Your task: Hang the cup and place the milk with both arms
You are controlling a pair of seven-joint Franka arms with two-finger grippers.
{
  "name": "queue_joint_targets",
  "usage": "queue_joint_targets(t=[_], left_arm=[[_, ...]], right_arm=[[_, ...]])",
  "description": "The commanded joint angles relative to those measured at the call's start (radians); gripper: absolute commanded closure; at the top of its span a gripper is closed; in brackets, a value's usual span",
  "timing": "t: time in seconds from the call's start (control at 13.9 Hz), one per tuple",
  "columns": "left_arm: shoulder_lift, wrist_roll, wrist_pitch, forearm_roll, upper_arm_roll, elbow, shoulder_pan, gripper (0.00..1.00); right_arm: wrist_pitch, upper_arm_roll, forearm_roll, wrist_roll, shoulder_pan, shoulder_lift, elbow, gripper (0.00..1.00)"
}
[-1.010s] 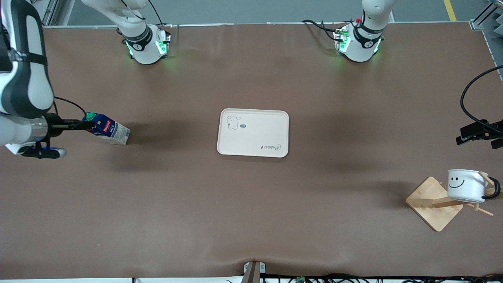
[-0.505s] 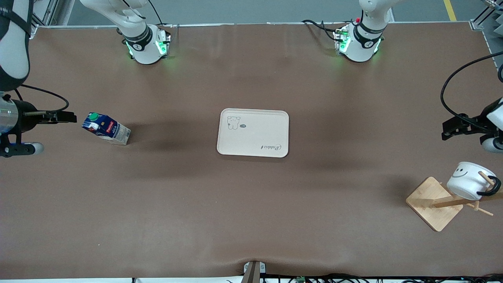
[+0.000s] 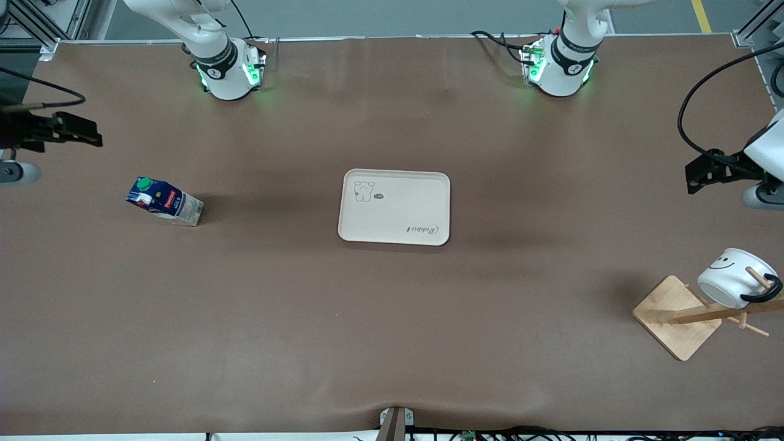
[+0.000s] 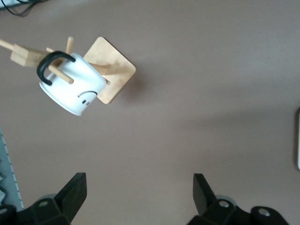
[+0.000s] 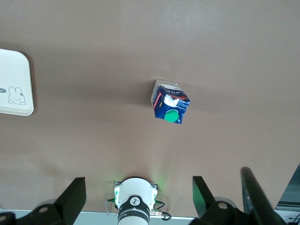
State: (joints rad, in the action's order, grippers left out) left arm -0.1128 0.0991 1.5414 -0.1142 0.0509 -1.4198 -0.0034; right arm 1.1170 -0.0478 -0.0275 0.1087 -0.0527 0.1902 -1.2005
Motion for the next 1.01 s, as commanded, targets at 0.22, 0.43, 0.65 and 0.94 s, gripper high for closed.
queue_joint_targets(t=[0.22, 0.43, 0.65, 0.94], left_arm=[[0.177, -0.107, 0.016, 0.08, -0.065, -0.204, -0.084, 0.0], [0.211, -0.111, 0.02, 0.082, -0.046, -0.237, -0.081, 0.0], [0.217, -0.111, 0.028, 0.082, 0.038, -0.245, -0.012, 0.0], [0.246, -0.148, 0.031, 0.099, 0.08, -0.277, 0.022, 0.0]], right_arm=[[0.316, 0.009, -0.006, 0.02, 0.037, -0.321, -0.507, 0.0], [0.31, 0.002, 0.066, 0.02, 0.07, -0.313, -0.504, 0.0], [0.303, 0.0, 0.083, 0.019, 0.071, -0.311, -0.504, 0.0], [0.291, 0.0, 0.083, 0.016, 0.096, -0.308, -0.501, 0.0]])
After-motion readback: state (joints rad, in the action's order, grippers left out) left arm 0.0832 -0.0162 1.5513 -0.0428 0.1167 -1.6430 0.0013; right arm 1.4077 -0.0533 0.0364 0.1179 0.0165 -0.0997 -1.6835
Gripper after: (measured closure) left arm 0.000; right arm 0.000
